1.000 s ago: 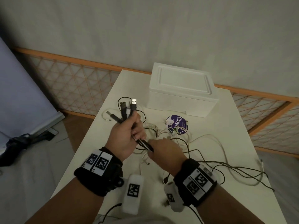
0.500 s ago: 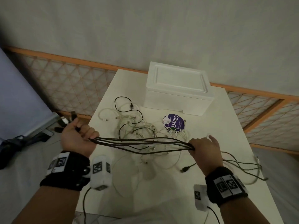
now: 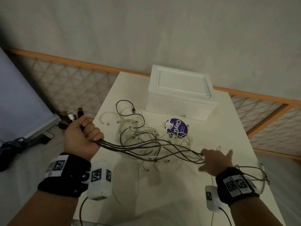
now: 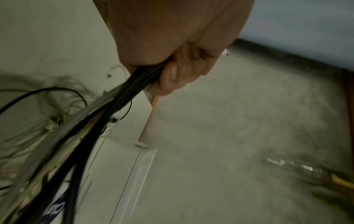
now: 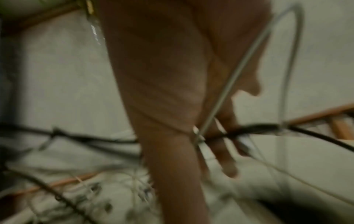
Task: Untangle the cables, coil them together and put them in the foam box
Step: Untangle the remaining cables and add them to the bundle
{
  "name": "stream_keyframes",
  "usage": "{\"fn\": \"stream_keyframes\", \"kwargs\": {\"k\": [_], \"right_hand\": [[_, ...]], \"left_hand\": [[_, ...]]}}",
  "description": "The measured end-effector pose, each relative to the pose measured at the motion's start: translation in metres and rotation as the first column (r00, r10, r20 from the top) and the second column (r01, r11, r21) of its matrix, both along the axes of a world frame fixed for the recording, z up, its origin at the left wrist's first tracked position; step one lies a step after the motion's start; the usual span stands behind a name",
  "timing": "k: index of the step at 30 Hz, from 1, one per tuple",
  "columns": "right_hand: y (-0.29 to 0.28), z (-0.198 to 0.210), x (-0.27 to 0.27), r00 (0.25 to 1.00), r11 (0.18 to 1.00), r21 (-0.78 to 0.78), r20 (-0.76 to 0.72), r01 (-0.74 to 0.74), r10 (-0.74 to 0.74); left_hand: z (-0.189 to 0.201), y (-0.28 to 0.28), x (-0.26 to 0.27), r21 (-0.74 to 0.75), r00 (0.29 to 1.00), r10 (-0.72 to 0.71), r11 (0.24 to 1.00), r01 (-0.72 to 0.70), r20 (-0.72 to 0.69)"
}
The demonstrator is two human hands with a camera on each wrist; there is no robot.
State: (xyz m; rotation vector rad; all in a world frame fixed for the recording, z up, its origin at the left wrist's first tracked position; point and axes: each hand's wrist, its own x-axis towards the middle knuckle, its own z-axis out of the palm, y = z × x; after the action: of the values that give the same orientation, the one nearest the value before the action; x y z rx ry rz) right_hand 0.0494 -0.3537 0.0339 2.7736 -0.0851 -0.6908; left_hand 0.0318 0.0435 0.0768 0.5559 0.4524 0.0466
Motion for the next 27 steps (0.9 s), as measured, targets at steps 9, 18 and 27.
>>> {"fn": "stream_keyframes", "kwargs": {"k": [9, 18, 27], "right_hand": [[0.15, 0.077, -0.008, 0.963, 0.334, 0.912, 0.178, -0.238, 0.201], [0.169, 0.065, -0.006, 0.927, 0.331, 0.867, 0.325, -0.371, 0.187], [0.17, 0.066, -0.012, 0.819, 0.666, 0.494, 0.45, -0.56, 0.355]], "left_hand": [[0.012, -0.104, 0.006, 0.285, 0.941, -0.336, 0.906, 0.312, 0.039], [0.003, -0.093, 0.007, 0.401, 0.905, -0.413, 0.85, 0.343, 0.101], [0.011, -0.086, 0.015, 0.186, 0.972, -0.183, 0.97, 0.154, 0.149]]}}
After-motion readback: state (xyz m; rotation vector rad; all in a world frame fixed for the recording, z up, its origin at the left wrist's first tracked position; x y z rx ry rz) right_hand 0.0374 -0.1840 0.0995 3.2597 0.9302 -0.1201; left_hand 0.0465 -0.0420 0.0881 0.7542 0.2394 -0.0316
